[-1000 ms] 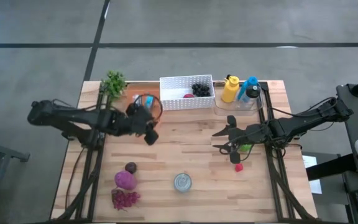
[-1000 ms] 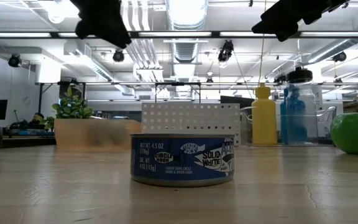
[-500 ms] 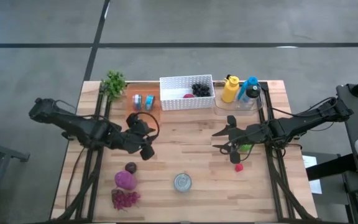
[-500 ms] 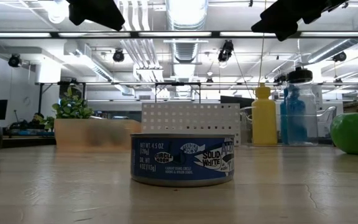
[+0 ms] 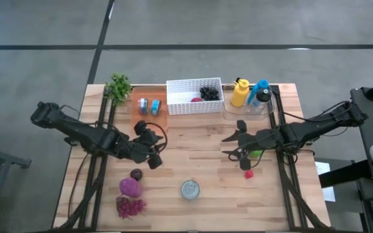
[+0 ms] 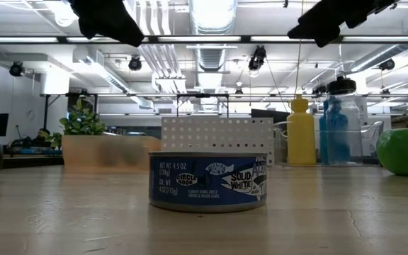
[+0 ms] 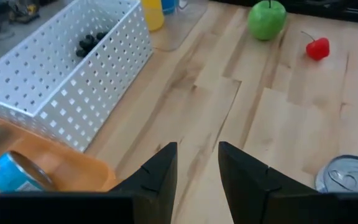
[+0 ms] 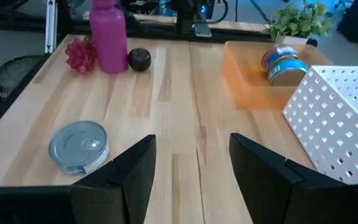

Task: Pick & Place Food Item
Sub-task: Put the apple into the white bin

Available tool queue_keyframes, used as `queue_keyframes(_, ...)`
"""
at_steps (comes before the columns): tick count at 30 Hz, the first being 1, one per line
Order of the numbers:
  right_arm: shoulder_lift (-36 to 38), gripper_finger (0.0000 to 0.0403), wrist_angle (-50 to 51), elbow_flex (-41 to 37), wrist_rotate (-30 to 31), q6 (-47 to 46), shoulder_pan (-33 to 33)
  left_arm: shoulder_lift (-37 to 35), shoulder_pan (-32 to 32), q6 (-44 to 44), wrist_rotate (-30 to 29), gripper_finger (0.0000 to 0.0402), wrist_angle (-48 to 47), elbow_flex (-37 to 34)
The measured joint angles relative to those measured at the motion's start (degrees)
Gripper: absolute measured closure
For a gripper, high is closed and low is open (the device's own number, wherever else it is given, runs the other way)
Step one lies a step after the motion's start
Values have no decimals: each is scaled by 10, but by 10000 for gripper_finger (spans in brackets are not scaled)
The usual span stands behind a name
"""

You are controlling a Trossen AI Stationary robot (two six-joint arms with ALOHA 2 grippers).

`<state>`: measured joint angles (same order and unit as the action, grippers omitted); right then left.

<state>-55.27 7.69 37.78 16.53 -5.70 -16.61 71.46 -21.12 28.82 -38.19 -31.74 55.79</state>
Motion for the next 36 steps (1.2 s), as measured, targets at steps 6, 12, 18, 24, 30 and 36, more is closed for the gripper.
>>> queue_keyframes(6, 0, 204, 166, 48, -15, -35, -3, 0, 0, -21, -5, 284, 20, 0)
queue_keyframes(12, 0, 204, 376, 129, -35, -153, -8, 0, 0, -32, -9, 284, 24, 0)
queue_keyframes(18, 0, 204, 544, 162, -38, -310, -31, 0, 1, -33, -9, 284, 28, 0)
queue_keyframes(24, 0, 204, 624, 141, -57, -489, -37, 0, 1, -33, -9, 284, 37, 0)
queue_keyframes(30, 0, 204, 625, 92, -46, -618, -36, 0, 1, -33, -9, 284, 39, 0)
queue_keyframes(36, 0, 204, 624, 61, -46, -668, -36, 0, 2, -33, -8, 284, 48, 0)
